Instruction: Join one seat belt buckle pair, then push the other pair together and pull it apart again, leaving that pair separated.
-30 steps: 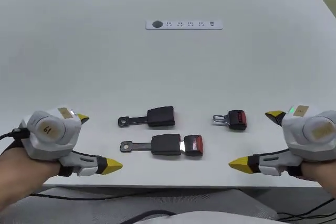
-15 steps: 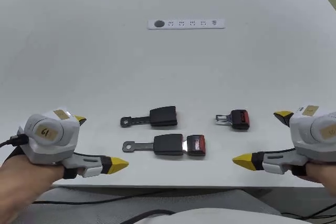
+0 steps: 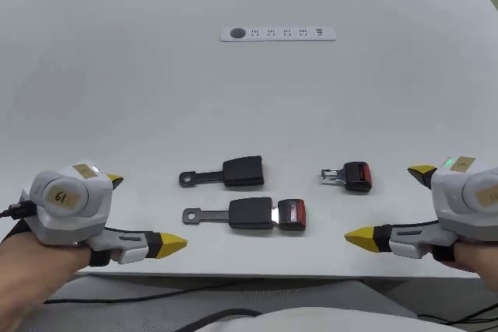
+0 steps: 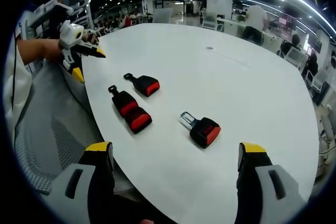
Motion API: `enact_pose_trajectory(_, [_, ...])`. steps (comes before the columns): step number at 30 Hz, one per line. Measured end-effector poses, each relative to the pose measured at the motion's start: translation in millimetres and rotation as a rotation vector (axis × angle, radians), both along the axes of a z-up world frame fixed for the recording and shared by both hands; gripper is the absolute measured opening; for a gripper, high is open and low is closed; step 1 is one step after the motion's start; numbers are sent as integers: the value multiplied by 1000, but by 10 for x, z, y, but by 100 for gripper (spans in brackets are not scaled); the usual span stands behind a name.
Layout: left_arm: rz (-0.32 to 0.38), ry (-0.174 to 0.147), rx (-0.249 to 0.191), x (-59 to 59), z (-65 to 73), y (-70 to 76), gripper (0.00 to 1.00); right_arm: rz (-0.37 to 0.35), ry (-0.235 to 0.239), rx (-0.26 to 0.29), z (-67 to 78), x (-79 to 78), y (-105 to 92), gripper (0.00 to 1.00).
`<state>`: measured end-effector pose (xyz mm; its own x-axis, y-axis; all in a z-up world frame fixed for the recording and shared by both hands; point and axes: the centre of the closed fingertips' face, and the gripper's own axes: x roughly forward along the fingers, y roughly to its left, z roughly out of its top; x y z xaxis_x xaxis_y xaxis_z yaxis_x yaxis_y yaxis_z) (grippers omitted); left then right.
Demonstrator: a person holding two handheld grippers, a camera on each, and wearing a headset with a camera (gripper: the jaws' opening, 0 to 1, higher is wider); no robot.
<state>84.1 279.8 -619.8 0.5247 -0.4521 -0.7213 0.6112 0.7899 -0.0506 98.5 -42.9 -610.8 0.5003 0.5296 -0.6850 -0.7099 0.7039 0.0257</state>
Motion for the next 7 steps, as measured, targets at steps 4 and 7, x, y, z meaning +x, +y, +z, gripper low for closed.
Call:
enact_pose_trajectory(4, [5, -2, -7, 6, 7, -3, 100, -1, 3, 2, 6, -19, 19, 100])
enact_pose_trajectory(7, [2, -4, -9, 6, 5, -15, 100, 0, 10, 1, -30, -34, 26, 100])
